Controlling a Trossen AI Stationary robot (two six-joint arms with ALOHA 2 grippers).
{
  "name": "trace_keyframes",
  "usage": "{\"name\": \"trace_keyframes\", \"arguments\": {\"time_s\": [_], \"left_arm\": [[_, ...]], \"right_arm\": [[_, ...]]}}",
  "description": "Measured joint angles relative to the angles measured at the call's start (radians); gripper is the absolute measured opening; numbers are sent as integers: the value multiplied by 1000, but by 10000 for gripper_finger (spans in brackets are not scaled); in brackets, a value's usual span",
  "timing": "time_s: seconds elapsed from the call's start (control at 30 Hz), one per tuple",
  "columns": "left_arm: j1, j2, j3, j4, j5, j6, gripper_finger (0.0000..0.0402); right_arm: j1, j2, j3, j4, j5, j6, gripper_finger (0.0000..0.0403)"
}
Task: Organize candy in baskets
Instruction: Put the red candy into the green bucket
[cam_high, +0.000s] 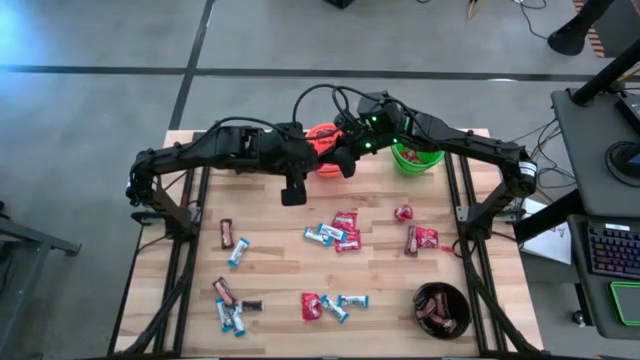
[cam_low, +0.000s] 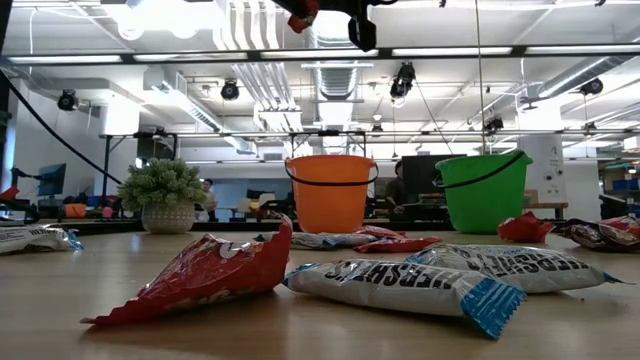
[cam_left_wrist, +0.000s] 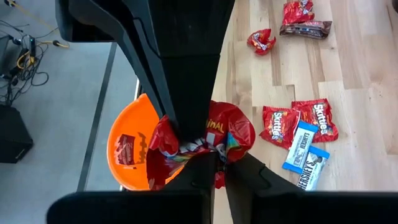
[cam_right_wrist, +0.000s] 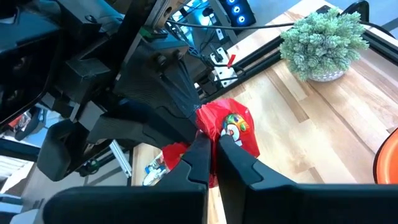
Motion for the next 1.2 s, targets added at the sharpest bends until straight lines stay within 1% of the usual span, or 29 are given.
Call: {"name": "trace_keyframes", "arguments": {"time_s": [0.33,0.53,0.77,1.0,1.2], "left_arm": [[-1,-2,0,3,-2,0,65],[-1,-4,0,6,-10,0,85],[1,-8,0,3,-21,2,97],[1,-23,0,-5,-20,3,98],[1,-46,0,-38,-20,1,98]], "right_arm": [[-1,-2,1,-29,6,-8,9],[-11,-20,1,-39,5,-9,8],[-17,-38,6,-95,17,-33,8],[-18,-40,13,-149,21,-53,8],[-19,-46,69,-283,25,-73,8]]}}
